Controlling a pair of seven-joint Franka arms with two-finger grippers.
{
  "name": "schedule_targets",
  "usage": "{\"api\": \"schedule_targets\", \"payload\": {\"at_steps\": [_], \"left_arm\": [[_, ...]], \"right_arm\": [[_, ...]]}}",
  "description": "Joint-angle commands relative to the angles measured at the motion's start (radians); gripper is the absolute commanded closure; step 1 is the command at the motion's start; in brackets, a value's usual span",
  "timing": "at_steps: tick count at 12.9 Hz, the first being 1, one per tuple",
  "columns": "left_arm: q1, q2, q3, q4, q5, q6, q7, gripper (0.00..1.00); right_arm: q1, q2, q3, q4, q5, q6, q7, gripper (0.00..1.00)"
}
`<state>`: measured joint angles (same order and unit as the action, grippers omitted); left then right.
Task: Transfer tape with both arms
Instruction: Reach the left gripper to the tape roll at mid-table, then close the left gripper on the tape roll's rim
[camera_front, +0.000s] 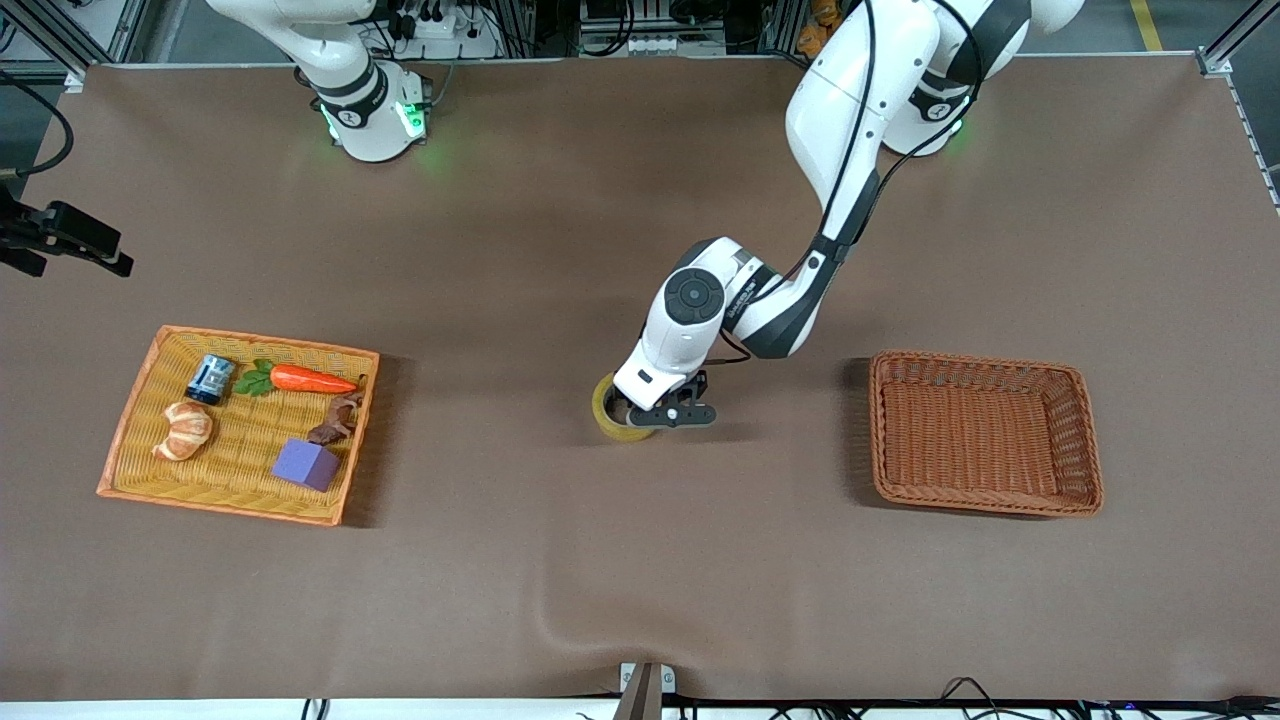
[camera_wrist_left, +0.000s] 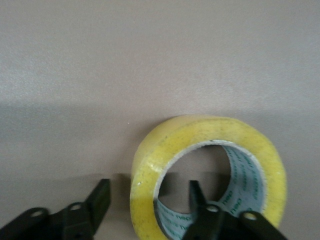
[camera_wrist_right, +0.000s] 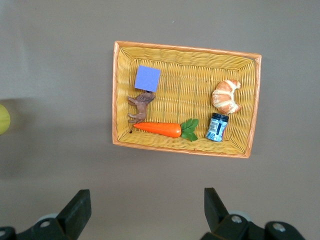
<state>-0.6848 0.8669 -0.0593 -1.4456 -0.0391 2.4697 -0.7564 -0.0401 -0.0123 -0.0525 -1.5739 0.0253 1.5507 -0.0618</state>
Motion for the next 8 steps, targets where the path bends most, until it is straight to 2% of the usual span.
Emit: {"api": "schedule_targets", "payload": {"at_steps": [1, 5, 8], "left_arm": [[-0.013, 0.018, 0.012, 0.027, -0.021, 0.005, -0.011, 1.00], [-0.003, -0.029, 0.018, 0.018, -0.007, -0.008, -0.006, 1.00], [0.080, -0.170, 0.018, -0.010, -0.007, -0.125, 0.023, 1.00]], "right_arm": [[-0.012, -0.023, 0.008, -0.017, -0.007, 0.002, -0.007, 0.00], [-0.012, -0.023, 0.008, -0.017, -0.008, 0.002, -0.007, 0.00], [-0.012, -0.023, 0.008, -0.017, -0.007, 0.002, -0.007, 0.00]]}}
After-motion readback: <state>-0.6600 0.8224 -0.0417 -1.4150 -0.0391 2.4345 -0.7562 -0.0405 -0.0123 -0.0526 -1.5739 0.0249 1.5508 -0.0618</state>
